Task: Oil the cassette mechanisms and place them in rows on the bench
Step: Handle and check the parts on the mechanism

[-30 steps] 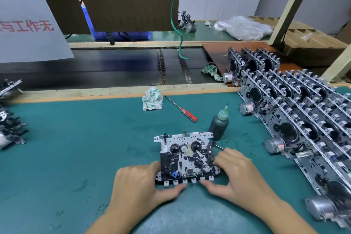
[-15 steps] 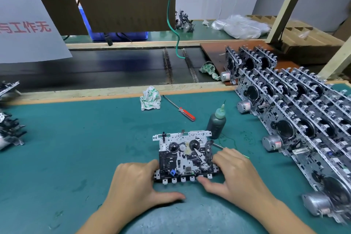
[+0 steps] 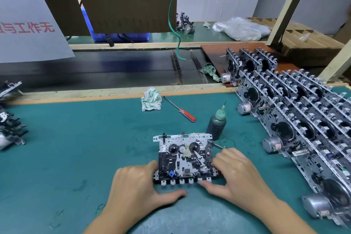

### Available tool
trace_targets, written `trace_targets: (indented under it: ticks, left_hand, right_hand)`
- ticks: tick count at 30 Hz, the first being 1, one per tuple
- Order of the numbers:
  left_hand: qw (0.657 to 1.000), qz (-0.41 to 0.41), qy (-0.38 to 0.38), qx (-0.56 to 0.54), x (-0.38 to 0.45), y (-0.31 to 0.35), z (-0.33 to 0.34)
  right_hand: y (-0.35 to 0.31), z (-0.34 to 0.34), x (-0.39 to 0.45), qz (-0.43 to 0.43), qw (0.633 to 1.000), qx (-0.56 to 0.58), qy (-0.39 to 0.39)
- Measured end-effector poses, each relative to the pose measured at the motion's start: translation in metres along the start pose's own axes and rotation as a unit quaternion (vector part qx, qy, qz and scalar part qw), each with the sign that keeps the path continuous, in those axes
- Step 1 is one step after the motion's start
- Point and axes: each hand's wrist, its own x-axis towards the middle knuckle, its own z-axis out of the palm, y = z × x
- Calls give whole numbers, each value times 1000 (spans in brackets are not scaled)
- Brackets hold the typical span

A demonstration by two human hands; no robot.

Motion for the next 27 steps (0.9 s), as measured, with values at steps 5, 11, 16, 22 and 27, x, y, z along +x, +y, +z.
trace_targets:
  ticks: [5, 11, 16, 22, 27]
  left_hand:
    - [999, -28, 35, 18, 3, 4, 2]
    - [998, 51, -2, -19, 5, -9, -4]
    - [996, 86, 14, 12, 3, -14, -2]
    - [996, 85, 23, 23, 4, -14, -4]
    - [998, 62, 9, -7, 4, -9, -6]
  right_hand:
    - [-3, 0, 2, -5, 999, 37, 7]
    - [-7, 2, 0, 19, 999, -12, 31]
    - [-5, 1, 0, 22, 1000, 7, 11]
    - [-4, -1, 0, 13, 1000, 26, -10]
    - [-4, 3, 1, 15, 1000, 11, 16]
